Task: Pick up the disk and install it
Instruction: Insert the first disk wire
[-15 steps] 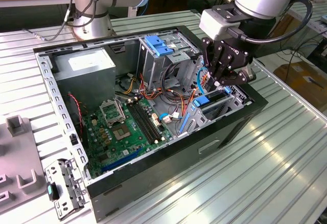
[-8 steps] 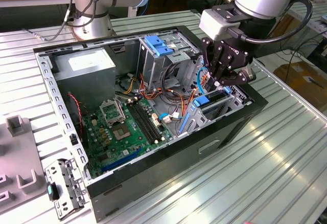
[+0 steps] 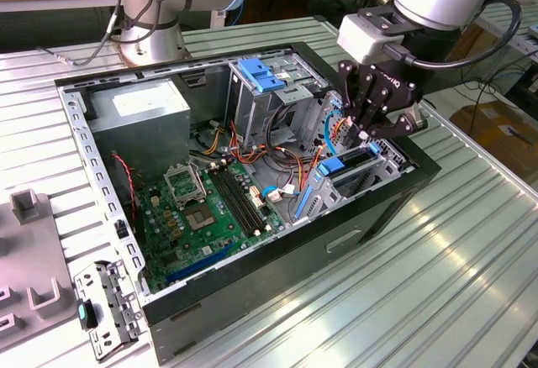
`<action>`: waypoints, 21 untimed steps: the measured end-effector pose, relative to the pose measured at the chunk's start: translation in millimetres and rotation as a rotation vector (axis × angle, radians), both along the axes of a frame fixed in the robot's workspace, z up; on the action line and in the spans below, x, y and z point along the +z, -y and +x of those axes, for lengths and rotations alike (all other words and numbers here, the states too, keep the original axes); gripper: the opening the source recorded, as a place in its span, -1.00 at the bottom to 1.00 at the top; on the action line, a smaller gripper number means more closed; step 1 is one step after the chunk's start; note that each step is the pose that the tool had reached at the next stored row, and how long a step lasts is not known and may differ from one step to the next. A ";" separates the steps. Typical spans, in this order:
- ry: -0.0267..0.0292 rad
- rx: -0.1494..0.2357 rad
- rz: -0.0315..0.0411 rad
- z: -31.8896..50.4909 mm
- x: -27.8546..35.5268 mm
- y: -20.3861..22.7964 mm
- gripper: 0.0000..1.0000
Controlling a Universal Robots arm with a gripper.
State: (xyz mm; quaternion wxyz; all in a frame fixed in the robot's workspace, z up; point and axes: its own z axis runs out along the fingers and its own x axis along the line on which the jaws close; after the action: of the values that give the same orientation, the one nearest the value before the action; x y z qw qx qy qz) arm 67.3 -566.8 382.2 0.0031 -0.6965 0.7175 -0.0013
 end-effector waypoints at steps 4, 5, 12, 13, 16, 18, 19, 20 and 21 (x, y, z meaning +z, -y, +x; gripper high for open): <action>-0.0001 0.003 0.0001 19.4 -0.3 0.0 -0.79; -0.0001 0.018 0.0001 19.9 -0.3 -0.1 -0.79; -0.0017 0.082 0.0000 20.4 2.8 -0.2 -0.79; -0.0022 0.086 -0.0001 20.4 3.8 -0.3 -0.79; -0.0038 0.092 0.0003 22.3 5.3 -0.4 -0.79; -0.0075 0.092 0.0002 30.7 5.4 -0.5 -0.79; -0.0085 0.093 0.0002 36.0 5.4 -0.6 -0.79; -0.0096 0.094 0.0003 42.2 5.4 -0.8 -0.79; -0.0107 0.094 0.0005 49.5 5.0 -1.0 -0.79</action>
State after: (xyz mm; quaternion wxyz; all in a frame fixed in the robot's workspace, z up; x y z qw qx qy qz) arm 116.8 -565.9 387.2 -0.0005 -0.7293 0.6841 0.0027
